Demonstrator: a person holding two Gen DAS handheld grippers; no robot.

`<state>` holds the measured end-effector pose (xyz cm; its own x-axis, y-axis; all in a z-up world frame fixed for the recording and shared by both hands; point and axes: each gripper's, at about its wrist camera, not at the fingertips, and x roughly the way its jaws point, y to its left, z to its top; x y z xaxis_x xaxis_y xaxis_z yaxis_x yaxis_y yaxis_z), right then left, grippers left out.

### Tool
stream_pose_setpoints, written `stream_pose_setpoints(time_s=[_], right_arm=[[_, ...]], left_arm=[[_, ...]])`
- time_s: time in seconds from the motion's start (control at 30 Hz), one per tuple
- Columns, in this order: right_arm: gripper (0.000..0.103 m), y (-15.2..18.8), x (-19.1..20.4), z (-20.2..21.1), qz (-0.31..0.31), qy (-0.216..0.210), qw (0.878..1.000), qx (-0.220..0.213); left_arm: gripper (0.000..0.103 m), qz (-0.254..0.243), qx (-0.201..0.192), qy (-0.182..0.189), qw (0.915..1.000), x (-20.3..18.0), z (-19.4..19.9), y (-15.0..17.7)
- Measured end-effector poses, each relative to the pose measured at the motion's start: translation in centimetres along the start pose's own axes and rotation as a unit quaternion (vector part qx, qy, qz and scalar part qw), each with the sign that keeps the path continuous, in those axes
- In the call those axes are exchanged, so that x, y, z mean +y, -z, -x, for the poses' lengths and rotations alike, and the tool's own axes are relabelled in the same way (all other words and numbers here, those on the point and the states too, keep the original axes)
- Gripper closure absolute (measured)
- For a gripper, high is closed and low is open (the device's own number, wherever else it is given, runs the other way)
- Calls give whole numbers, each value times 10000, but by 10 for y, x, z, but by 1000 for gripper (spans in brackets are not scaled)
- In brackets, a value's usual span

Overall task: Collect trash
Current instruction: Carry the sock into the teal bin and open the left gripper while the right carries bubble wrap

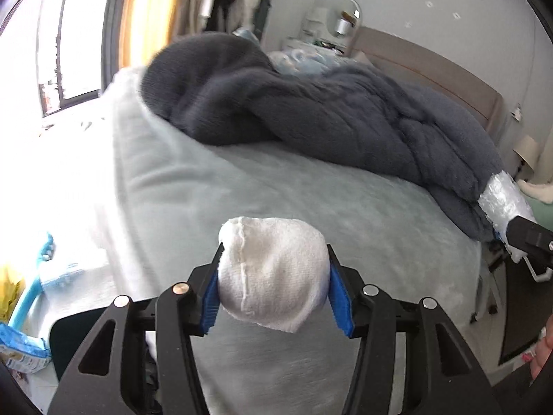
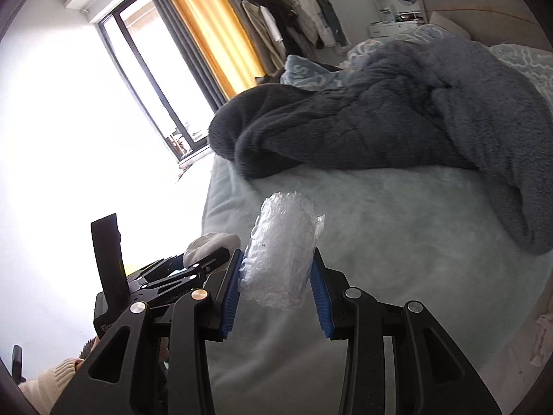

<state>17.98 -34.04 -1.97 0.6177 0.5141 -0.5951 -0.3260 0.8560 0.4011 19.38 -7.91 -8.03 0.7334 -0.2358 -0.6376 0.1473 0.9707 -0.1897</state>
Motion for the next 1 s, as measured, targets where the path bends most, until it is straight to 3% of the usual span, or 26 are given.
stream_pose_setpoints(time_s=[0.6,1.0], right_arm=[[65,-4,85,-63,421,-501,9973,322],[65,3,149,-108,768,-839,9917,605]], left_arm=[[47,597,170,-657,9959,107,21,14],[47,977,932,-1221,9833,178,15,43]])
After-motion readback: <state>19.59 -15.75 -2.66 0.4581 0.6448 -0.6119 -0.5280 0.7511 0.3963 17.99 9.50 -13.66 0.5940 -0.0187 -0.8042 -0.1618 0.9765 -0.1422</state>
